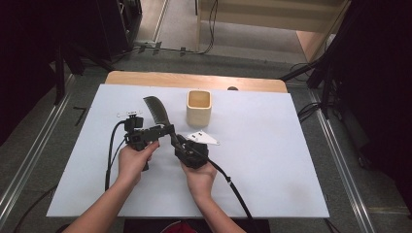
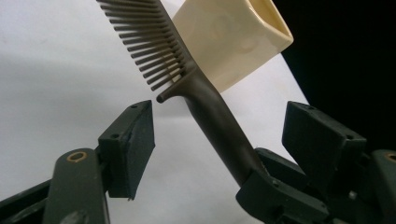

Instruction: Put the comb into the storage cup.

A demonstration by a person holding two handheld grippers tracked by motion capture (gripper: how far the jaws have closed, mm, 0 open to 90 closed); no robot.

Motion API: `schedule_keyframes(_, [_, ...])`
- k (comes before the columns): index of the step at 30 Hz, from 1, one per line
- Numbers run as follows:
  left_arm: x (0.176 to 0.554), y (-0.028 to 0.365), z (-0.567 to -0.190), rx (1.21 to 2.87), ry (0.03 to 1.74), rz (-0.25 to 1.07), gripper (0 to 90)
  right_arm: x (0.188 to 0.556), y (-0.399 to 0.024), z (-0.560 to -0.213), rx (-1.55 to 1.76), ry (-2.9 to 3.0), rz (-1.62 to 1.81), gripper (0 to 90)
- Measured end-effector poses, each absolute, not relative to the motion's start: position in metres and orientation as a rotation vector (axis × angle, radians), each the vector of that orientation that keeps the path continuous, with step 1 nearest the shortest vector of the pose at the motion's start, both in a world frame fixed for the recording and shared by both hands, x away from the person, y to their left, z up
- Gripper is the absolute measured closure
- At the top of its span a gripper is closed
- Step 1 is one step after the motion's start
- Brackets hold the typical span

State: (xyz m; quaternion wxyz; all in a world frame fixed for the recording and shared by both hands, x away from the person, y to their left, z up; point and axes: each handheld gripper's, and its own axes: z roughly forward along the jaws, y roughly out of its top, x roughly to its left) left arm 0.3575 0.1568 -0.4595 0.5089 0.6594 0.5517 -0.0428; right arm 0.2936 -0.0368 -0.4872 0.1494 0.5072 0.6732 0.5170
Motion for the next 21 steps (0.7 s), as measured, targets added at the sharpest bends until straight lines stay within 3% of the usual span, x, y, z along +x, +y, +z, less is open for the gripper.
schedule_keyframes(10, [0.3584,0.151,-0.4634,1.562,1.344,-0.126,31.3,0.2948,-0.0356,-0.4877,1.469,1.91,1.5,70.2])
schedule_keyframes(21, [0.3612,0.1501,-0.4646,1.556,1.358,-0.161,42.5,0.2924,-0.0332,-0.4874,1.455,1.896,1.508,70.1])
